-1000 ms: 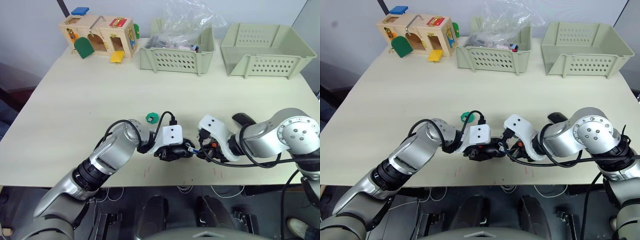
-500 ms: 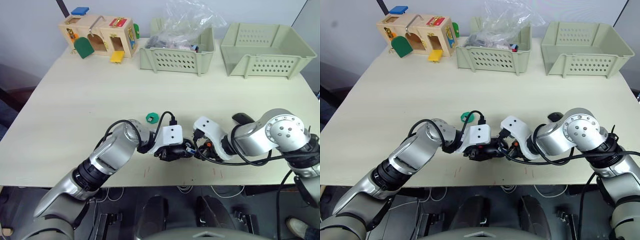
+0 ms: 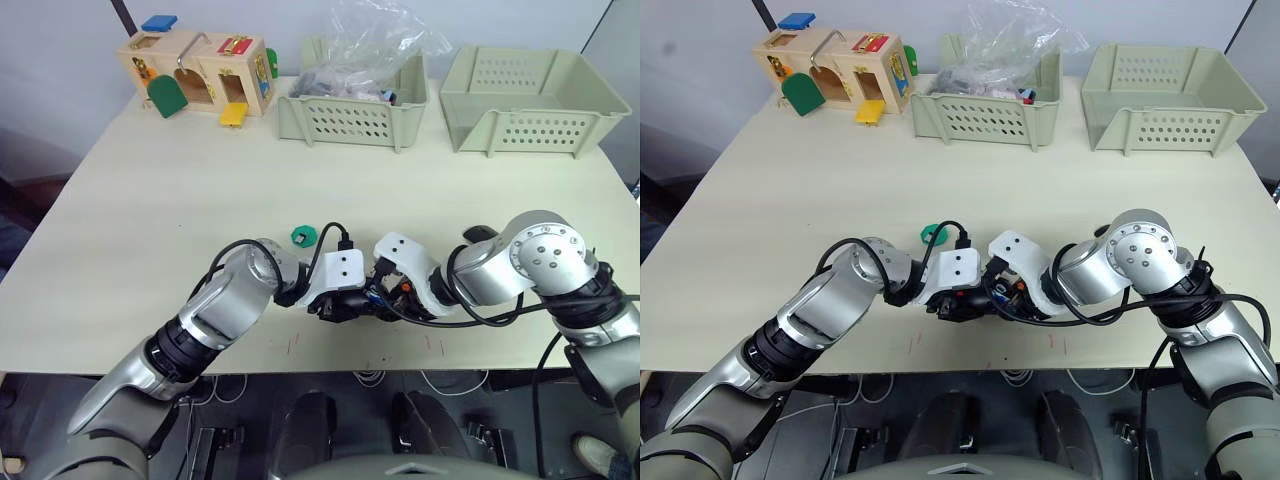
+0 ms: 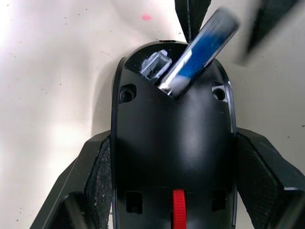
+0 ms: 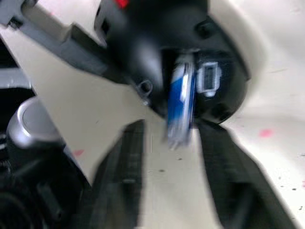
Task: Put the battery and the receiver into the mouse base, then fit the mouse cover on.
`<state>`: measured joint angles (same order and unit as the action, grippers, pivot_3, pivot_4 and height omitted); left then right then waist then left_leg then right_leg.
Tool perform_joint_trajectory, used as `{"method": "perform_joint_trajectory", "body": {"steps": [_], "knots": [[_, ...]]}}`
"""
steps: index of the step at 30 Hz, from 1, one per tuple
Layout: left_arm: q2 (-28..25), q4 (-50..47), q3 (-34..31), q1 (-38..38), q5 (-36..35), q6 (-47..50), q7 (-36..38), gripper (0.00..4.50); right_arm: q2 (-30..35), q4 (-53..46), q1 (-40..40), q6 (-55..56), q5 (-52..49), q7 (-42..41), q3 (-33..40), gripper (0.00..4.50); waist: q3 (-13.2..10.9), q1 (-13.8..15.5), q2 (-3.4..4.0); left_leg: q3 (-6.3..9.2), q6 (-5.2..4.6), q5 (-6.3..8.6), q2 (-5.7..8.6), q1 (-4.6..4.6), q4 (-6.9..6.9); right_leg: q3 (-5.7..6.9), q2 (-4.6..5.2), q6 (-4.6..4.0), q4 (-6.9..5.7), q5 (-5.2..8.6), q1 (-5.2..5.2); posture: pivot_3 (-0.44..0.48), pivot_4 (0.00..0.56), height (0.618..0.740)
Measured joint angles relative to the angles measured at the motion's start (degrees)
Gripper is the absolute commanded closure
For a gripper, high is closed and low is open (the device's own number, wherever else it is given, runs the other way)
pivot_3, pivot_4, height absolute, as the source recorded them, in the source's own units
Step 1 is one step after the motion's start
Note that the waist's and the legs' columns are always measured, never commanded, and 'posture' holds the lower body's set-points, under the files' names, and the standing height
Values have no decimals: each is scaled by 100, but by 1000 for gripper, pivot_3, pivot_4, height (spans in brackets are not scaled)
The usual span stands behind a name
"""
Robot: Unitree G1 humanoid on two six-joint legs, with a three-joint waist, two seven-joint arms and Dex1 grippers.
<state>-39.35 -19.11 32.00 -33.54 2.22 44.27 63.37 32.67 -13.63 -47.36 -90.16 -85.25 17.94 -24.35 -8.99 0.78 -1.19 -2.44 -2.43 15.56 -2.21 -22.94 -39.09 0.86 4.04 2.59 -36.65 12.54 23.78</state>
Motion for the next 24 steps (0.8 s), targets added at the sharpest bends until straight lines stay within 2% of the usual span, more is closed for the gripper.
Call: {"method": "perform_joint_trajectory", "body": {"steps": [7, 12, 17, 20, 21, 24], "knots": [[12, -62, 1, 9, -9, 38, 6, 1575, 423, -590, 161, -83, 129, -291, 556, 1259, -1, 12, 2, 1, -15, 9, 2, -16, 3, 3, 3, 2, 21, 0, 4, 0, 150, 740], [26, -76, -2, -1, -19, 36, 20, 1575, 1004, -2037, 1172, 485, 640, -1044, 978, 1259, 1, 12, 5, 29, -15, 9, 5, -48, 3, 29, 4, 28, 42, -13, 14, 0, 150, 740], [36, -69, -2, -8, -15, 26, 11, 1575, 1035, -2762, 2253, 2027, 1762, -2244, 1391, 1259, 2, 13, 7, 50, -15, 9, 10, -71, -10, 50, 2, 55, 45, -7, 24, 0, 150, 740], [43, -68, 0, -3, -17, 17, 9, 1575, 1107, -2923, 2806, 2837, 2421, -2905, 1412, 1259, 3, 28, 7, 57, -15, 9, 12, -73, -12, 58, 2, 55, 47, -7, 22, 0, 150, 740], [34, -72, -5, -4, -24, 20, 25, 1575, 1038, -2927, 3451, 3641, 3080, -3434, 1389, 1259, 3, 27, 6, 60, -15, 9, 14, -76, -11, 61, 0, 55, 50, -8, 22, 0, 150, 740], [35, -67, -5, -6, -22, 29, 21, 1575, 935, -2853, 3941, 4606, 3831, -3956, 1290, 1259, 4, 17, 11, 58, -14, 8, 18, -75, -14, 60, -1, 57, 49, -8, 22, 0, 150, 740]]}}
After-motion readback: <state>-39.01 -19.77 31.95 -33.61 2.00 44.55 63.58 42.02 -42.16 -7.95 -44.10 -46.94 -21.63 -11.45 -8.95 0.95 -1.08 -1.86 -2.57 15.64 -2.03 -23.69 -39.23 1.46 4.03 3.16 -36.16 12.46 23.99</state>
